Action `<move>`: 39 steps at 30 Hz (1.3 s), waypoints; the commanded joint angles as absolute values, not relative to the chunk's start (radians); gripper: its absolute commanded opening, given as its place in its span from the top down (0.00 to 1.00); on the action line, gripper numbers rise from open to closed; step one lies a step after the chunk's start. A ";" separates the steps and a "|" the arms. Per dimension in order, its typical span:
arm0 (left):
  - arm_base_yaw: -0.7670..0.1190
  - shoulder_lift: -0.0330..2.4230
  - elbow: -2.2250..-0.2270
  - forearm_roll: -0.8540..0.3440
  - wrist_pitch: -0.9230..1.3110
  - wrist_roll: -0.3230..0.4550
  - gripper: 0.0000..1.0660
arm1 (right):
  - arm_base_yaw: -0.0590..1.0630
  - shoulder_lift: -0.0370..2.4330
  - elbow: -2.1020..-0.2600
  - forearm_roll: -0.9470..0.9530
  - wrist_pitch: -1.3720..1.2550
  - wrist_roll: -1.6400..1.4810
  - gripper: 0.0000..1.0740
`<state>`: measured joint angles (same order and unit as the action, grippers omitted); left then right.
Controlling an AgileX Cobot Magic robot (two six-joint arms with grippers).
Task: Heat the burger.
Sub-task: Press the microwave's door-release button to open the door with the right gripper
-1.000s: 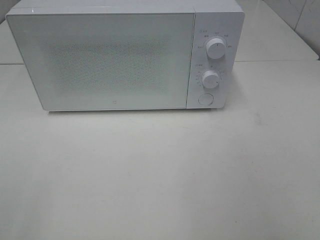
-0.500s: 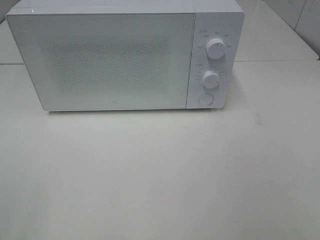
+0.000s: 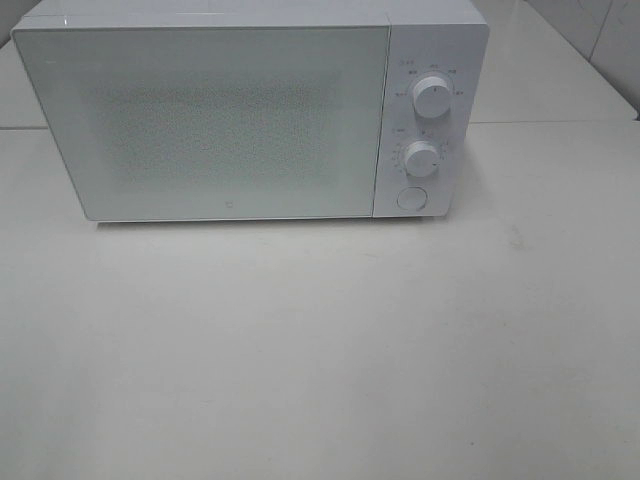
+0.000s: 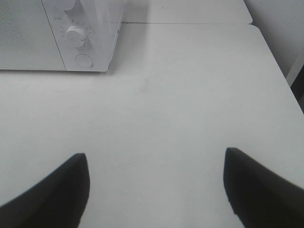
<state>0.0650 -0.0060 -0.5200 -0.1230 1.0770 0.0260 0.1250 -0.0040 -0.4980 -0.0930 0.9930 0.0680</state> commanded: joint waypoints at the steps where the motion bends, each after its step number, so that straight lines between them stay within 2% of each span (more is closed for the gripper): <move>1: 0.069 -0.022 -0.517 -0.127 1.072 0.028 0.06 | 0.119 -0.030 -0.497 -0.093 0.995 0.054 0.29; 17: 0.069 -0.022 -0.517 -0.127 1.072 0.028 0.06 | 0.119 -0.003 -0.524 -0.089 0.948 0.037 0.29; 39: 0.069 -0.022 -0.517 -0.127 1.072 0.028 0.06 | 0.119 0.478 -0.501 -0.088 0.400 0.050 0.29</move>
<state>0.0650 -0.0060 -0.5200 -0.1230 1.0770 0.0260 0.1250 0.4230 -0.5060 -0.0880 0.4750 0.0510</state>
